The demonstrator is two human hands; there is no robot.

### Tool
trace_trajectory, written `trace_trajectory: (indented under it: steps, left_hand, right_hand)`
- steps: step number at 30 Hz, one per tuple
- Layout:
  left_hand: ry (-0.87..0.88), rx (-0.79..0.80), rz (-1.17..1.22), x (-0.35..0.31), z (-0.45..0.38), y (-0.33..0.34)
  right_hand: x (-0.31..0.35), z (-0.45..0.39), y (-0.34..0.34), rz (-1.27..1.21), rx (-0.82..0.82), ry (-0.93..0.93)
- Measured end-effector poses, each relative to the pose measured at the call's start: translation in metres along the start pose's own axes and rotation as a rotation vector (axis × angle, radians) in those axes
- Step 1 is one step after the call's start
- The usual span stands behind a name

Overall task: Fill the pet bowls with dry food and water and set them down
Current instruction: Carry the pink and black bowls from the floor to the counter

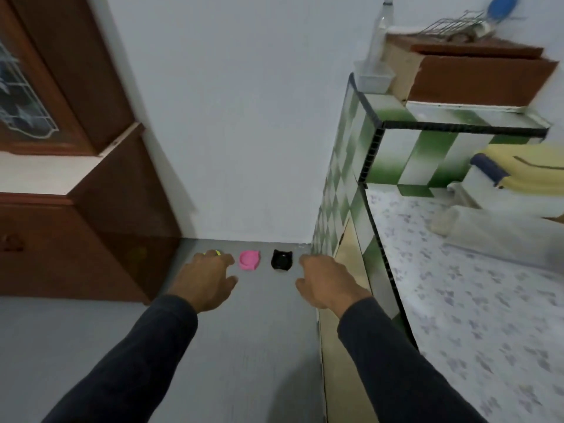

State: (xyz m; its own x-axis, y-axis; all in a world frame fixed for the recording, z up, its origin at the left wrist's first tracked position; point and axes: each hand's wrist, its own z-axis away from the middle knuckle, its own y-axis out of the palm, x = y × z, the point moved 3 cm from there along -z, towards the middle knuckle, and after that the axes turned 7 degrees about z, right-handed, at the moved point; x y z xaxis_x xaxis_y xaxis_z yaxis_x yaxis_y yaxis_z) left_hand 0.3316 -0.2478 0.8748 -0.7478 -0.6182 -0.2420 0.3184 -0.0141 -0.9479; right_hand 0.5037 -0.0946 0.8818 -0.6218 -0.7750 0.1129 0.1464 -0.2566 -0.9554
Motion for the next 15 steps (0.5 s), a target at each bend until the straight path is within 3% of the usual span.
trace_trajectory:
  steps: [15]
  left_hand:
    - [-0.018, 0.080, 0.076, 0.064, -0.208, 0.014]
  right_hand:
    - [-0.013, -0.212, 0.026, -0.057, 0.153, 0.039]
